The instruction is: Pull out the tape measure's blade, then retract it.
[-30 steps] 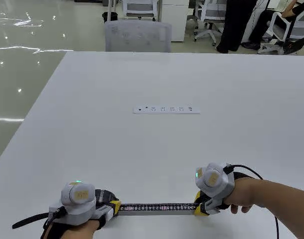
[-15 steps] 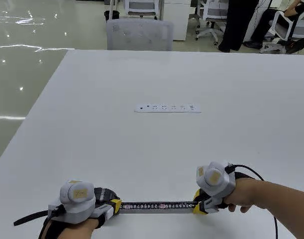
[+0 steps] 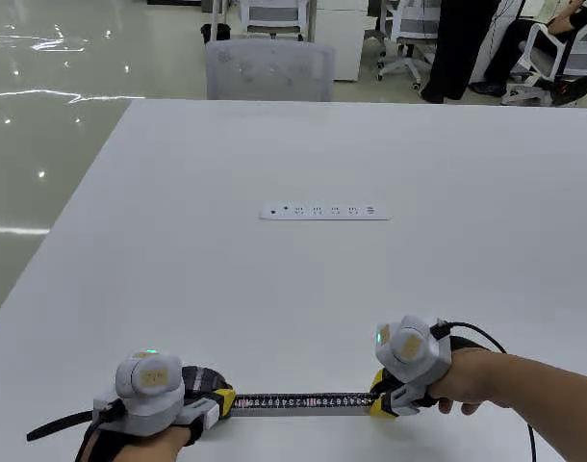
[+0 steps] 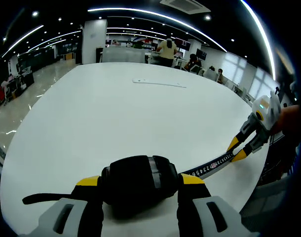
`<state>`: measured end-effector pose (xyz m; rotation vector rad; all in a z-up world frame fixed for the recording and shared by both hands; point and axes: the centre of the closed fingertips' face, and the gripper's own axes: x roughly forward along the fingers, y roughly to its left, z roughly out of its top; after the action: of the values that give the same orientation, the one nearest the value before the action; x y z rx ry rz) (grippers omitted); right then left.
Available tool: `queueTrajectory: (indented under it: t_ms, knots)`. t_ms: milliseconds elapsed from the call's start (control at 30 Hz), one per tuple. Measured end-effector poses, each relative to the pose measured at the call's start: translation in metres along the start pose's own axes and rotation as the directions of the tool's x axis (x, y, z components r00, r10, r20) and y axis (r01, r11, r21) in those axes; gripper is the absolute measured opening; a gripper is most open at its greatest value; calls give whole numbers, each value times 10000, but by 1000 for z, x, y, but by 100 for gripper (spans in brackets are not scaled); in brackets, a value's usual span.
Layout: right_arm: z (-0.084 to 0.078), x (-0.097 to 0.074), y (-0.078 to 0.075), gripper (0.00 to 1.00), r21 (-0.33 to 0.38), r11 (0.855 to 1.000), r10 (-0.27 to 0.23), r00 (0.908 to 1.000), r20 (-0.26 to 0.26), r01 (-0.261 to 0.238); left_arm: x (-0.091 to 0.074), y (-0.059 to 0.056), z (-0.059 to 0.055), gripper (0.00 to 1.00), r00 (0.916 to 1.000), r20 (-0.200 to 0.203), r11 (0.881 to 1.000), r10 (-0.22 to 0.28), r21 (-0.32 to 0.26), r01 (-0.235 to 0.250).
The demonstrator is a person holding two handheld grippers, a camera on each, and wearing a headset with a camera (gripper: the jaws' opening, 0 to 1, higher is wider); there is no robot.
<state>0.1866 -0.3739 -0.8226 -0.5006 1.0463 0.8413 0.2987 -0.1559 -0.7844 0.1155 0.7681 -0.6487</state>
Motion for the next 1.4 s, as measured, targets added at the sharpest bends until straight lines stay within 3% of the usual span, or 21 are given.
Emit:
queueTrajectory:
  t_ms: [1400]
  knots:
    - [17, 9, 5, 14, 78, 10000, 56, 9997, 225, -57, 0, 2, -2, 57, 10000, -68, 10000, -49, -21, 49]
